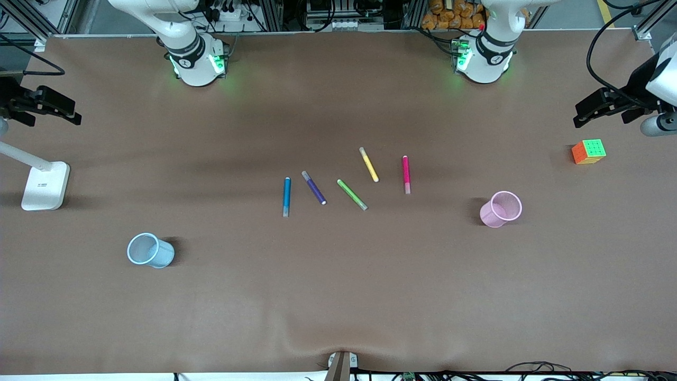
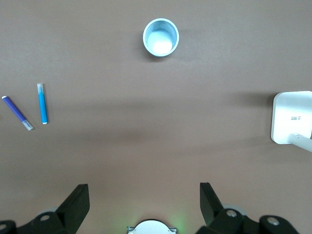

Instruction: Place pink and blue markers in matching cups

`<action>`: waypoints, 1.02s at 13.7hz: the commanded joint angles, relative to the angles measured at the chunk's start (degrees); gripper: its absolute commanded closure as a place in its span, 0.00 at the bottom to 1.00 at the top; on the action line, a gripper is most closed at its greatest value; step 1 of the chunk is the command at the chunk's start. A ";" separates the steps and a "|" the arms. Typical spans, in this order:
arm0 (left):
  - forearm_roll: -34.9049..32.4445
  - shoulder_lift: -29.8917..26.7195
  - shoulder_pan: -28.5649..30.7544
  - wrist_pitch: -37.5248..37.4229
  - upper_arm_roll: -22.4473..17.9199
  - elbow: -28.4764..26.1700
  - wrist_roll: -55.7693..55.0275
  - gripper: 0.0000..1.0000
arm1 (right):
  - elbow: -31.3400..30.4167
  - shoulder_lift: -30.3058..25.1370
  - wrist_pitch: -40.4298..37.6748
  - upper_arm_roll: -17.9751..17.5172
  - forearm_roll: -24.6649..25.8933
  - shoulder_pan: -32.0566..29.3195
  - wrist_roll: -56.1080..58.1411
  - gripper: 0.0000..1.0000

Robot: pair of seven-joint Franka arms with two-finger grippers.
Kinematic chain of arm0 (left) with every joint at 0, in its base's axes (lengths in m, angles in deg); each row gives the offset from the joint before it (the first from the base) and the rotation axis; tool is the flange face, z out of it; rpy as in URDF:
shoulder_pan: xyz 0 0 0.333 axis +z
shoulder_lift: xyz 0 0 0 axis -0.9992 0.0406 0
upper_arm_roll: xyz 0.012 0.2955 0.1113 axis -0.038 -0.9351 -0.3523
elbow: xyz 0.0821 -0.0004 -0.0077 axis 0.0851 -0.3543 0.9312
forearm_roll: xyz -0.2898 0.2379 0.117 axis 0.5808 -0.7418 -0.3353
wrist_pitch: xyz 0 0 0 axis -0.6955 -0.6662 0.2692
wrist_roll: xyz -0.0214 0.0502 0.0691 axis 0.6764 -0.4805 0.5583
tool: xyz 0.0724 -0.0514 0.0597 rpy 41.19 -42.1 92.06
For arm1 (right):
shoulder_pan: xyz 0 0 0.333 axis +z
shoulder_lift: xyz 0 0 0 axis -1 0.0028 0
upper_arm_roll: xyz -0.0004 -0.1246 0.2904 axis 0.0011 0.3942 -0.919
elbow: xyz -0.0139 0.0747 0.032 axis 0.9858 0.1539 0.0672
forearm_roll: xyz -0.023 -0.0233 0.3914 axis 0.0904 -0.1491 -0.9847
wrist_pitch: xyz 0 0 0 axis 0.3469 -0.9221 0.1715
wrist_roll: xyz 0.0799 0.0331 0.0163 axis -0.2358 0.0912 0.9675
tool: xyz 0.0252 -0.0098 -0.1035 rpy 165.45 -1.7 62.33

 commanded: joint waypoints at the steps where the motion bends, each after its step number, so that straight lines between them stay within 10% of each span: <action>1: -0.15 -0.53 0.44 0.08 0.17 0.00 0.67 0.00 | -0.92 -0.75 0.27 -0.03 0.87 -0.05 0.15 0.00; 14: -0.94 9.13 -2.28 -1.95 2.28 2.20 0.23 0.00 | -0.92 -0.75 0.62 -0.03 0.78 0.21 -0.11 0.00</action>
